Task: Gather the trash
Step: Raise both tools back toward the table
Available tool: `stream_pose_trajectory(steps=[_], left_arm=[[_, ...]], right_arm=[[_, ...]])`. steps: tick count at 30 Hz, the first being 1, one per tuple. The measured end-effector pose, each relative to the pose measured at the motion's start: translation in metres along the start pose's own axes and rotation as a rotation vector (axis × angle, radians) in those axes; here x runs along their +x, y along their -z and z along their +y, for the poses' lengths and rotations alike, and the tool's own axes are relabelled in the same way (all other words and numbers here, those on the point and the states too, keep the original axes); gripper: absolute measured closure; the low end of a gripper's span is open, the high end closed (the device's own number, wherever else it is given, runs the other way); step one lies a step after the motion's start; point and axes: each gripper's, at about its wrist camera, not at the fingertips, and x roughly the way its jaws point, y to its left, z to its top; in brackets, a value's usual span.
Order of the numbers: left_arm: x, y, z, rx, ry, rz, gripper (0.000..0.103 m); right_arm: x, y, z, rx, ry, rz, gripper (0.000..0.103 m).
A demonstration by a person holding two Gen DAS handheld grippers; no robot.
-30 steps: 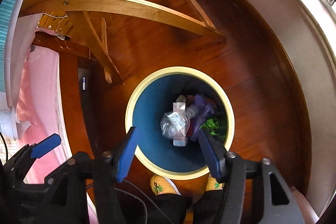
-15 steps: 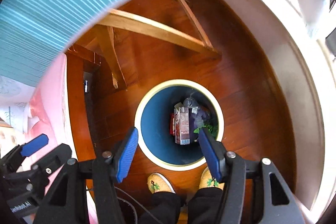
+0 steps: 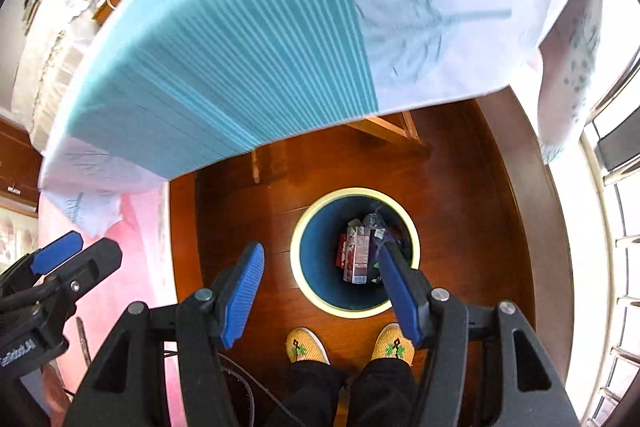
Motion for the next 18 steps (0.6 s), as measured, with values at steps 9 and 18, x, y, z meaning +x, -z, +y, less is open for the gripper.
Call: stream_pose_trajectory(steps=[9, 18], left_arm=[[-0.068, 0.004, 0.002, -0.011, -0.027, -0.041, 0.017], [-0.153, -0.005, 0.011, -0.053, -0.015, -0.14, 0.017]], right_arm=[[-0.071, 0.003, 0.025, -0.079, -0.042, -0.017, 0.043], [-0.154, -0.006, 0.05, -0.203, -0.069, -0.092, 0.043]])
